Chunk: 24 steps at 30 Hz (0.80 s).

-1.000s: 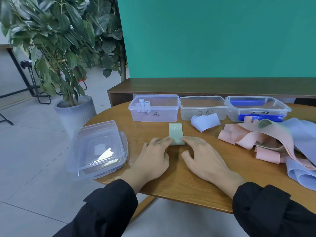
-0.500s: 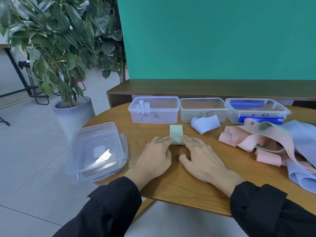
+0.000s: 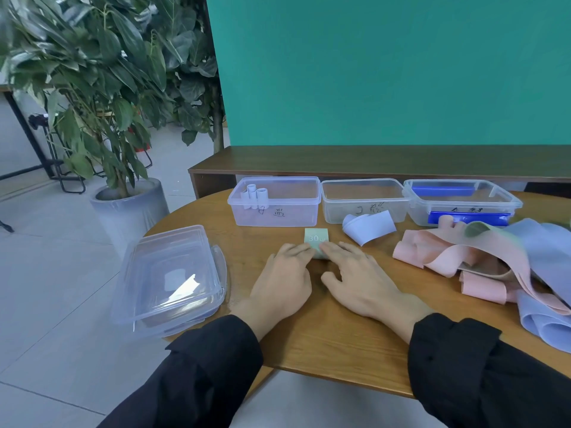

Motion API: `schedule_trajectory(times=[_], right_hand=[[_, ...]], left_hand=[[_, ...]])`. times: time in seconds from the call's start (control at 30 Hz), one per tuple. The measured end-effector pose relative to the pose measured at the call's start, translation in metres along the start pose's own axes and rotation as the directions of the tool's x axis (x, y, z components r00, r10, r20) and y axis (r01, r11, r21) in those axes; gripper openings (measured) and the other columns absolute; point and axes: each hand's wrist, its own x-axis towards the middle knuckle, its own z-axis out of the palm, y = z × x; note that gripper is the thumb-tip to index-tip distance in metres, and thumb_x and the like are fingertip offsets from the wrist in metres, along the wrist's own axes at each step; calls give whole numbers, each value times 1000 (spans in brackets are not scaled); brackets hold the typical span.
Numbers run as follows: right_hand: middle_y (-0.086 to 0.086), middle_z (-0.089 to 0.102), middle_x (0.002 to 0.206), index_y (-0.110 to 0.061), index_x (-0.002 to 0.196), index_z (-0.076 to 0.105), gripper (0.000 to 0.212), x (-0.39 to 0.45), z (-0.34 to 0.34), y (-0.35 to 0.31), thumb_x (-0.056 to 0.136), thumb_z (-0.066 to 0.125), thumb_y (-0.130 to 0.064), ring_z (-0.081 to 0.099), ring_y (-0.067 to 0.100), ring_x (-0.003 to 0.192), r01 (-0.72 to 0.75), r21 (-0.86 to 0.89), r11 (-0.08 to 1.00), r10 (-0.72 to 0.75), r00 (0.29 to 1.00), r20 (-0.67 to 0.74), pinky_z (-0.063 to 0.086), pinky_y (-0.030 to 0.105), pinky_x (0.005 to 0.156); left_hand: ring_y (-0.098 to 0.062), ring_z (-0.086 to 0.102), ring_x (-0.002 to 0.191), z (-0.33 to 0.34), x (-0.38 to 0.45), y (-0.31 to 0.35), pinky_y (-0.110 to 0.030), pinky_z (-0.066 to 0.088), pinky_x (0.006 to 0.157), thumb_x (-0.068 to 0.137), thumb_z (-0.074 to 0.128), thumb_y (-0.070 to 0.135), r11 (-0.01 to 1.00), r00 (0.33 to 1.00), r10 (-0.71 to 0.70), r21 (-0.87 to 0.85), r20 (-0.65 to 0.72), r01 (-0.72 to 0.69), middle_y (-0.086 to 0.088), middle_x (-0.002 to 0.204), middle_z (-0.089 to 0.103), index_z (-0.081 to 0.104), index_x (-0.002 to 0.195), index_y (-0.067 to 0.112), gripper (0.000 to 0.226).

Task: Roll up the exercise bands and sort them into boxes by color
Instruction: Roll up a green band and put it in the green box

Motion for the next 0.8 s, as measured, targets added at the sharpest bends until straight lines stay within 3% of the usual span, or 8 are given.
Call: schedule_trajectory(times=[0.17,0.33,0.5,0.6,0.67,0.8], right_hand=[[-11,27,164,-27,159,25,65,10,0,4,97,42,-36,13,11,154,15,15,1000,-15,1000,-4,16,38,125],[-13,34,161,-27,157,33,62,12,3,5,96,43,-32,18,7,152,48,8,999,-47,998,-45,21,35,124],[-12,27,164,-27,159,26,65,23,2,12,97,44,-31,16,11,153,31,3,1000,-31,999,-11,21,40,124],[-12,27,164,-27,159,28,64,33,0,18,97,44,-31,14,12,153,28,6,1000,-28,1000,5,19,41,125],[-13,28,164,-28,159,28,63,39,-1,19,98,44,-30,14,12,153,20,33,999,-21,1000,19,19,41,125],[-10,30,163,-26,158,32,62,41,0,17,98,46,-28,20,9,151,29,81,996,-24,998,-65,22,28,120]], left_hand=[[-21,37,136,1,7,4,-42,41,101,91,42,1,999,999,-35,41,37,33,4,154,46,45,150,17,61],[-18,39,133,4,17,3,-40,39,98,94,39,7,997,997,-68,36,40,67,11,149,48,50,143,26,54],[-20,27,146,10,27,2,-41,32,111,99,38,12,994,993,-107,26,55,105,1,161,37,35,156,17,56],[-23,35,141,12,31,0,-43,39,111,96,41,7,997,997,-78,-4,-10,78,-7,153,48,46,150,13,55],[-25,36,140,11,32,1,-43,39,109,96,41,6,996,996,-90,11,23,90,-6,156,45,44,152,14,57],[-22,30,143,12,39,2,-44,33,107,98,40,15,988,989,-135,81,58,130,2,160,37,34,156,18,58]])
